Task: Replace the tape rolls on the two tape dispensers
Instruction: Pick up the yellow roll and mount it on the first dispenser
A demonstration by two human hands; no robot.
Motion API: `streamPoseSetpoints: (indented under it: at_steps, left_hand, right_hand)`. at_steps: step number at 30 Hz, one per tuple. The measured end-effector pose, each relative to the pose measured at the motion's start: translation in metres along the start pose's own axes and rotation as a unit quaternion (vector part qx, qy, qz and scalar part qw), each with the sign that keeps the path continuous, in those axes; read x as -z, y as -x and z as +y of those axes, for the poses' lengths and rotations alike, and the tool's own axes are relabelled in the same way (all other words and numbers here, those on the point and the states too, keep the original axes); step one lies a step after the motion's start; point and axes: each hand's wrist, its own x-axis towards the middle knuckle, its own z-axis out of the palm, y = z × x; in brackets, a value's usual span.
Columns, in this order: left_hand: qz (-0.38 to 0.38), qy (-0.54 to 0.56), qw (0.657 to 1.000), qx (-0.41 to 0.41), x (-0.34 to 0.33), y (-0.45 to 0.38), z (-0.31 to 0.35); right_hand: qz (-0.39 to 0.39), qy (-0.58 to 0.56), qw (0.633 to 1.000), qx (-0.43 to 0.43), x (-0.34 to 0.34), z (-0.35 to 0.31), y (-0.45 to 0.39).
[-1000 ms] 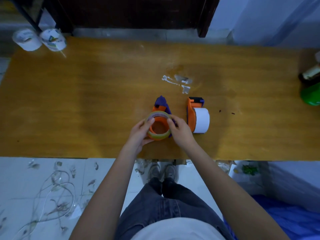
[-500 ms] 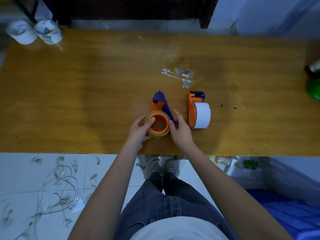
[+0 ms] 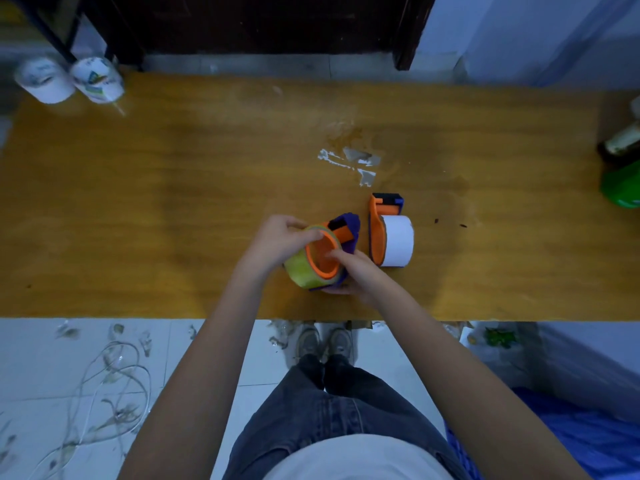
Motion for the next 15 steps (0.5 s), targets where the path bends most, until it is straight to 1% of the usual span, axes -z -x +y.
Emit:
streamPoseSetpoints:
  at_steps: [3, 5, 6, 8, 9, 10, 12, 15]
  left_hand:
    - [0.007, -0.017, 0.998, -0.068, -0.003, -0.001, 0.013]
    - [0.024, -0.016, 0.989, -0.146, -0.003, 0.007, 0.013]
    - [0.044, -0.045, 0.975, -0.212, -0.001, 0.012, 0.011]
    - [0.078, -0.126, 0.926, -0.348, 0.004, 0.020, 0.002]
    - [0.076, -0.147, 0.904, -0.393, 0.006, 0.022, -0.002]
    - [0.066, -0.150, 0.895, -0.415, 0.007, 0.023, -0.007]
    - [0.049, -0.121, 0.902, -0.411, 0.008, 0.024, -0.012]
    - [0.059, -0.092, 0.907, -0.408, 0.008, 0.025, -0.010]
  right_hand:
    - [-0.016, -0.092, 0.995, -0.018, -0.003, 0.000, 0.002]
    - [-0.020, -0.157, 0.987, -0.035, -0.005, 0.000, 0.005]
    - [-0.024, -0.186, 0.981, -0.042, -0.005, 0.000, 0.006]
    - [-0.037, -0.225, 0.972, -0.053, -0.003, -0.002, 0.010]
    - [-0.048, -0.231, 0.970, -0.055, -0.003, -0.002, 0.012]
    - [-0.060, -0.225, 0.971, -0.055, -0.002, -0.003, 0.014]
    - [-0.082, -0.187, 0.978, -0.048, 0.000, -0.003, 0.016]
    - [-0.116, -0.136, 0.983, -0.033, 0.000, -0.002, 0.018]
